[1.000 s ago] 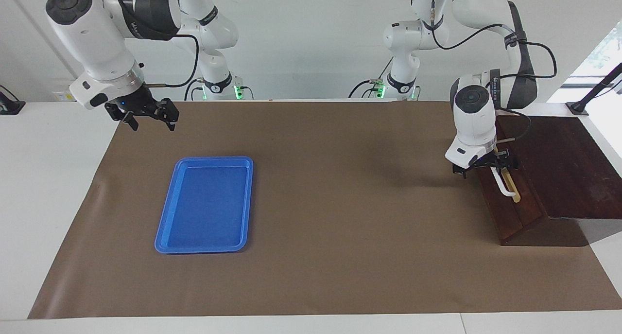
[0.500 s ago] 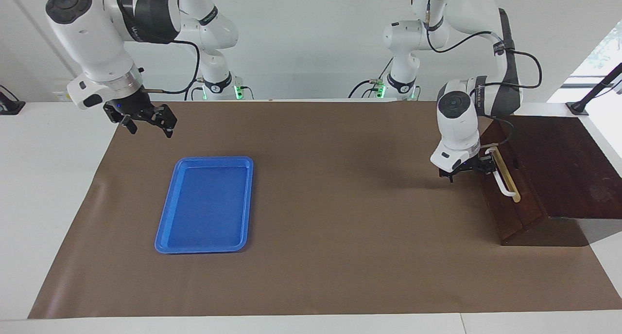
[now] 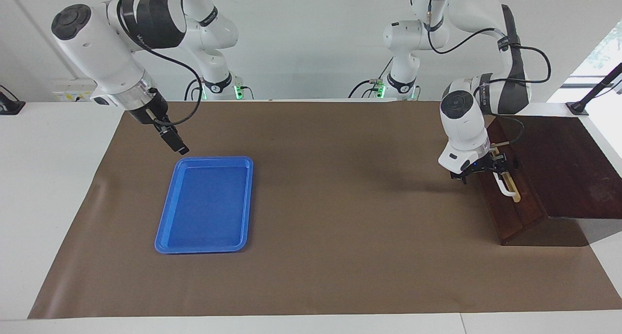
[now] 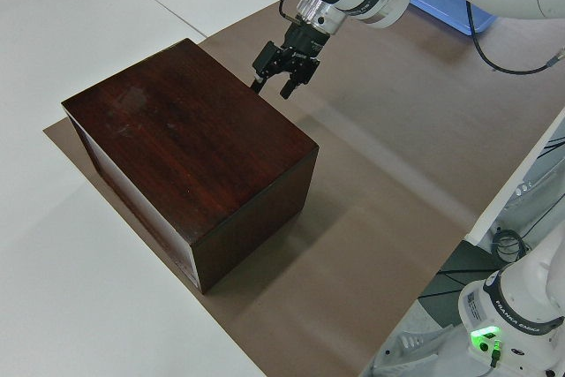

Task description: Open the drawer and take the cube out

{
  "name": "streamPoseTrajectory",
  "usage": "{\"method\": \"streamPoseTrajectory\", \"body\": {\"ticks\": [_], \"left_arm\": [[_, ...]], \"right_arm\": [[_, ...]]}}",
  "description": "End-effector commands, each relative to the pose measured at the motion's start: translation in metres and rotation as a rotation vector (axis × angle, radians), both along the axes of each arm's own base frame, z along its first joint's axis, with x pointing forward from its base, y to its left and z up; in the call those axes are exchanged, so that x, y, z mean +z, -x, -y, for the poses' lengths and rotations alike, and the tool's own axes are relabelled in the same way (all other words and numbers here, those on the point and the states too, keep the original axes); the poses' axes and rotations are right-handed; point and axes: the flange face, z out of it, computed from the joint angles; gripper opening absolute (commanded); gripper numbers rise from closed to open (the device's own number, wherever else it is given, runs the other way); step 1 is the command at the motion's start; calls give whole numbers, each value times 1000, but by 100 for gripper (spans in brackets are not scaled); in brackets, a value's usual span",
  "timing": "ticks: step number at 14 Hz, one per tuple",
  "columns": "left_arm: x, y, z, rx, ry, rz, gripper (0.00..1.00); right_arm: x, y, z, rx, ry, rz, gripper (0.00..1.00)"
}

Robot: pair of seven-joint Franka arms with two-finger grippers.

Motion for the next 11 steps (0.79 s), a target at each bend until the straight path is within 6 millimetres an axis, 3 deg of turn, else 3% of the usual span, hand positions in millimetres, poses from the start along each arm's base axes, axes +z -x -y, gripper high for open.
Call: {"method": "streamPoseTrajectory", "body": {"ticks": [1,3,4,6,8,11], "left_arm": [[-7,-4,-13,-3,-5,13,100],[-15,-1,-18,-9,9,14,100],[-17,-2,-24,-2,15,19,100],[-26,0,-19,-17,25,16,100],[-32,0,-6,-35,27,7,100],[-31,1,34,-56,37,-1,100]], "right_arm": [[-4,-18,-21,-137,-75,-38,100],[-14,-24,-32,-281,-161,-101,100],[-22,-28,-55,-332,-177,-138,100],[-24,-37,-67,-379,-195,-152,100],[-31,-42,-83,-449,-230,-177,100],[-41,-39,-121,-432,-223,-181,100]]}}
